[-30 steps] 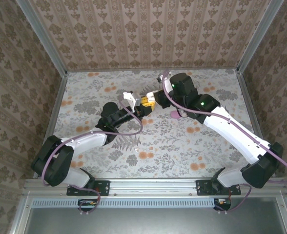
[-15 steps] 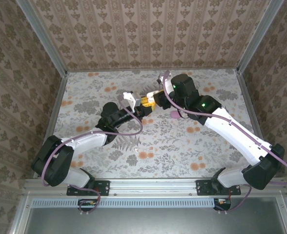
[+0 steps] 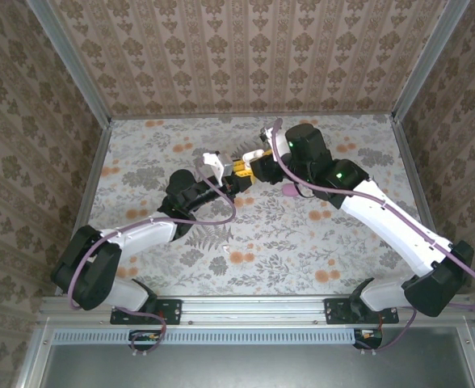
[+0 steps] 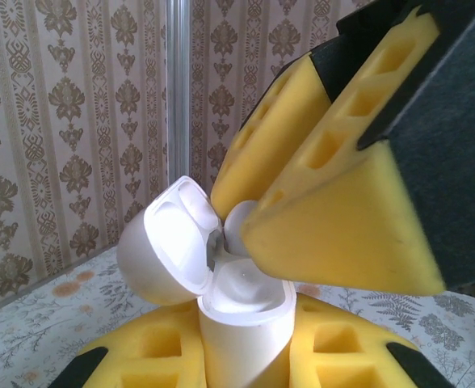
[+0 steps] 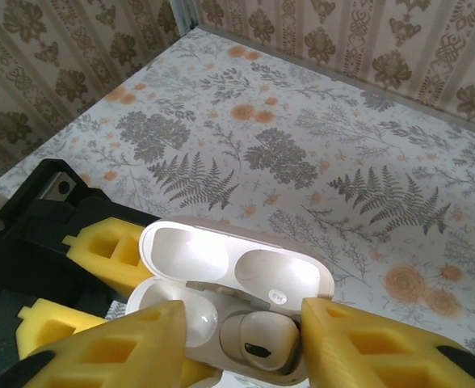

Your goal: Insert the wireless bluetooth earbuds into the charging case

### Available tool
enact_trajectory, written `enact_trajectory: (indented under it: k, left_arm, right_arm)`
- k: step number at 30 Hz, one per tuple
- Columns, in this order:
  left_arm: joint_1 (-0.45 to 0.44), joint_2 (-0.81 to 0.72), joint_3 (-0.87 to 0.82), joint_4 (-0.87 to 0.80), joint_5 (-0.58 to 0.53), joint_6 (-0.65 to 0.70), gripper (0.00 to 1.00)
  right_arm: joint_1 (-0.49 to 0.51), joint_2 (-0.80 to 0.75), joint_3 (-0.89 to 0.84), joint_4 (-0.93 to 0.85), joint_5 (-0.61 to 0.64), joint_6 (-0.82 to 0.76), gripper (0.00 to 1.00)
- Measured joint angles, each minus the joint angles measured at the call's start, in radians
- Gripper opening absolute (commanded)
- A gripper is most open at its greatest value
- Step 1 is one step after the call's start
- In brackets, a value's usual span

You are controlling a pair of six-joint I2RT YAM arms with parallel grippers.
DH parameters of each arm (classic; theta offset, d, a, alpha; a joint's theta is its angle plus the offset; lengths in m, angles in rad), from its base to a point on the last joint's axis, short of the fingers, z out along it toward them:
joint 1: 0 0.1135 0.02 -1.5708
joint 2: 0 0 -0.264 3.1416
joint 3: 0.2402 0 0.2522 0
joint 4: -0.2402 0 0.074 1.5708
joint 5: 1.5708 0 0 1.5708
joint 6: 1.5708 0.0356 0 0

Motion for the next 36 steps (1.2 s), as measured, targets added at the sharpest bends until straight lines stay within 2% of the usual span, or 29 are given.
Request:
enact_trajectory:
  k: [10,14,19,25,36]
  left_arm:
    - [0.000,-0.006,0.000,0.001,0.000,0.000,0.14]
    - [0.000,-0.007,0.000,0.001,0.000,0.000,0.14]
    - [0.000,-0.007,0.000,0.001,0.000,0.000,0.14]
    - [0.000,-0.007,0.000,0.001,0.000,0.000,0.14]
    - [0.000,-0.063,-0.009,-0.002,-0.005,0.005,0.14]
  right_arm:
    - [-0.068,-0.032,-0.003,0.016,-0.145,0.119,0.61]
    - [-0.095,-0.056,-0.003,0.045,-0.205,0.177,0.62]
    - [-0.102,-0.067,-0.002,0.052,-0.223,0.219,0.61]
    - [-0.106,-0.086,-0.003,0.053,-0.175,0.231,0.60]
    - [-0.162,-0.171,-0.069,0.035,0.015,0.336,0.57]
